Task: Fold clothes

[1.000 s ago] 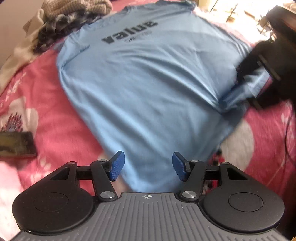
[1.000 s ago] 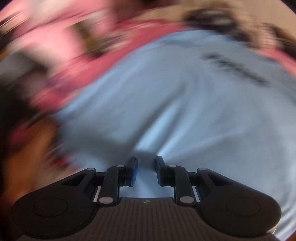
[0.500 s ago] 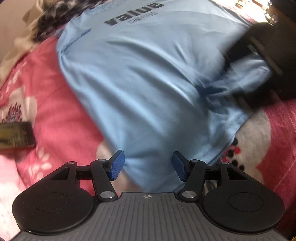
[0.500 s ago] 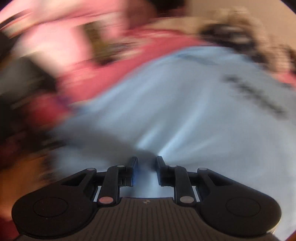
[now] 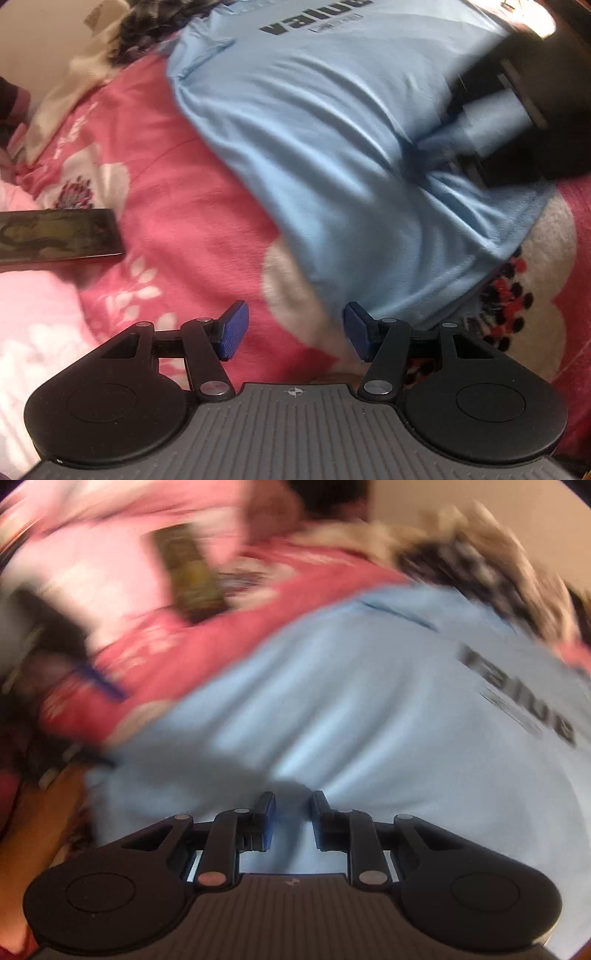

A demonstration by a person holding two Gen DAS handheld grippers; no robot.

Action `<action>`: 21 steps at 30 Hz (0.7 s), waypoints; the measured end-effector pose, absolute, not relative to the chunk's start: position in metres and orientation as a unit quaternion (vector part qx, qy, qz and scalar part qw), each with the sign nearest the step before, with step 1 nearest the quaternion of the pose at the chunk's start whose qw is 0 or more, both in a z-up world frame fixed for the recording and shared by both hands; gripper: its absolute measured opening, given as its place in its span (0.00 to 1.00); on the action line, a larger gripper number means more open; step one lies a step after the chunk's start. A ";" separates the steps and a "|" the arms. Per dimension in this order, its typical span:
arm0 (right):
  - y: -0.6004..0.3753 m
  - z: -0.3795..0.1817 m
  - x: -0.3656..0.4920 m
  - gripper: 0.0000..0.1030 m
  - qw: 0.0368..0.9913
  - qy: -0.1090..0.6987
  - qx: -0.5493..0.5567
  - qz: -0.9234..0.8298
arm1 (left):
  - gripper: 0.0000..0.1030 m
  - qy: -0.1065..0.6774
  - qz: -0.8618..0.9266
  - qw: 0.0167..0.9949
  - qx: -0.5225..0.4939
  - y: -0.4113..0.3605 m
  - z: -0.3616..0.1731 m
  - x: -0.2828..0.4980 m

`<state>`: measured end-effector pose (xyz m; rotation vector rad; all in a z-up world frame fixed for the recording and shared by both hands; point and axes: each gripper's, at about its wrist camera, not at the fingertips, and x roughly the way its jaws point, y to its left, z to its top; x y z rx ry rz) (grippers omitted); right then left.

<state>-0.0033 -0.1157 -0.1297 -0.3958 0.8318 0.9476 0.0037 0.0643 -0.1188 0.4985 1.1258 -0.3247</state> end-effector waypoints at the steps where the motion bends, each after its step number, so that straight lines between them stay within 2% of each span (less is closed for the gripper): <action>1: -0.110 -0.128 -0.018 0.22 0.768 0.398 -0.166 0.473 | 0.56 0.524 -0.148 0.806 0.232 0.068 -0.117 0.004; 4: -0.098 -0.123 -0.059 0.20 0.720 0.403 -0.157 0.543 | 0.56 0.521 -0.133 0.812 0.229 0.078 -0.113 0.008; 7: -0.110 -0.110 -0.053 0.20 0.753 0.386 -0.142 0.513 | 0.56 0.517 -0.127 0.816 0.225 0.083 -0.110 0.011; 11: -0.122 -0.118 -0.017 0.19 0.787 0.410 -0.116 0.446 | 0.56 0.513 -0.125 0.821 0.218 0.087 -0.106 0.015; 14: -0.105 -0.132 -0.045 0.19 0.757 0.410 -0.145 0.488 | 0.56 0.506 -0.131 0.824 0.221 0.085 -0.104 0.013; 17: -0.101 -0.123 -0.060 0.14 0.715 0.432 -0.104 0.539 | 0.56 0.505 -0.138 0.821 0.228 0.080 -0.106 0.011; 21: -0.117 -0.113 -0.038 0.14 0.772 0.415 -0.070 0.477 | 0.56 0.503 -0.146 0.819 0.233 0.076 -0.107 0.010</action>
